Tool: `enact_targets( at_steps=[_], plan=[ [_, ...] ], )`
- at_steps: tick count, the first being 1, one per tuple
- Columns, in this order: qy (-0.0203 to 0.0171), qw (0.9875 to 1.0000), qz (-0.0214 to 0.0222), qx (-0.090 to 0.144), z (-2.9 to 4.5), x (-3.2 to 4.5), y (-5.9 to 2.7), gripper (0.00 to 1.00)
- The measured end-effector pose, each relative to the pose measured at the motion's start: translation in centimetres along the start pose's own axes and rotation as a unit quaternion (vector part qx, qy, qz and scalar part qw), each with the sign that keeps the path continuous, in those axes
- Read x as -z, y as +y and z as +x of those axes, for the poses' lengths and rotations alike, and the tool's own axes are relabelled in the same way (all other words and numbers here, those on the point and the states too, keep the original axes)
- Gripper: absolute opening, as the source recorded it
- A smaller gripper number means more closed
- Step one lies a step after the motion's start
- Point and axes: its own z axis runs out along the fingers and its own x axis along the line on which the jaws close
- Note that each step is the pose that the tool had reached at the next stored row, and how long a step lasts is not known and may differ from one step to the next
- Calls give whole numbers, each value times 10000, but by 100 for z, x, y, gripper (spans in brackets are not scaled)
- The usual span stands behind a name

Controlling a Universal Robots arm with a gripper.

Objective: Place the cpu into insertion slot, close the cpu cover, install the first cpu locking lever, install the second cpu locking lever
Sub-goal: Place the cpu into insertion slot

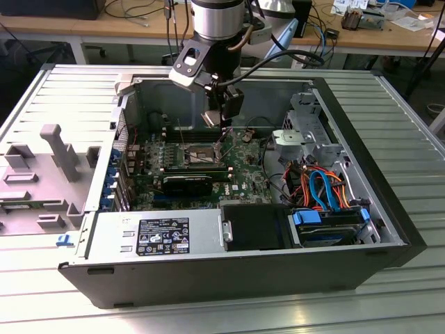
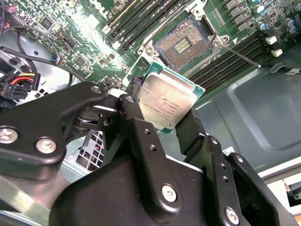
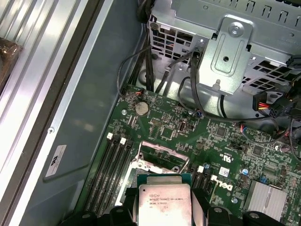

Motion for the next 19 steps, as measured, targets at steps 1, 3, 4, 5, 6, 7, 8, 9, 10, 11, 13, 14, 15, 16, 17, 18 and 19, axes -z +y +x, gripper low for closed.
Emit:
enact_targets(
  at_steps=[1, 3, 4, 5, 6, 7, 8, 9, 10, 11, 13, 14, 15, 16, 17, 18, 19],
  plan=[
    [0, 10000, 0, -5, 0, 0, 0, 54],
    [-2, 10000, 0, -20, 0, 0, 0, 54],
    [-3, 10000, 0, -31, 0, 0, 0, 54],
    [-3, 10000, -1, -36, 0, 0, 0, 54],
    [-4, 10000, -1, -42, 0, 0, 0, 54],
    [-5, 10000, -1, -55, 0, 0, 0, 54],
    [-6, 10000, -1, -62, 0, 0, 0, 54],
    [-6, 10000, -1, -67, 0, 0, 0, 54],
    [-7, 10000, -1, -74, 0, 0, 0, 54],
    [-7, 10000, -2, -80, 0, 0, 0, 54],
    [-8, 10000, -2, -91, 0, 0, 0, 54],
    [-8, 10000, -2, -97, 0, 0, 0, 54],
    [-9, 9999, -2, -104, 0, 0, 0, 54],
    [-10, 9999, -2, -111, 0, 0, 0, 54],
    [-10, 9999, -2, -116, 0, 0, 0, 54],
    [-11, 9999, -2, -122, 0, 0, 0, 54],
    [-11, 9999, -3, -128, 0, 0, 0, 54]
  ],
)
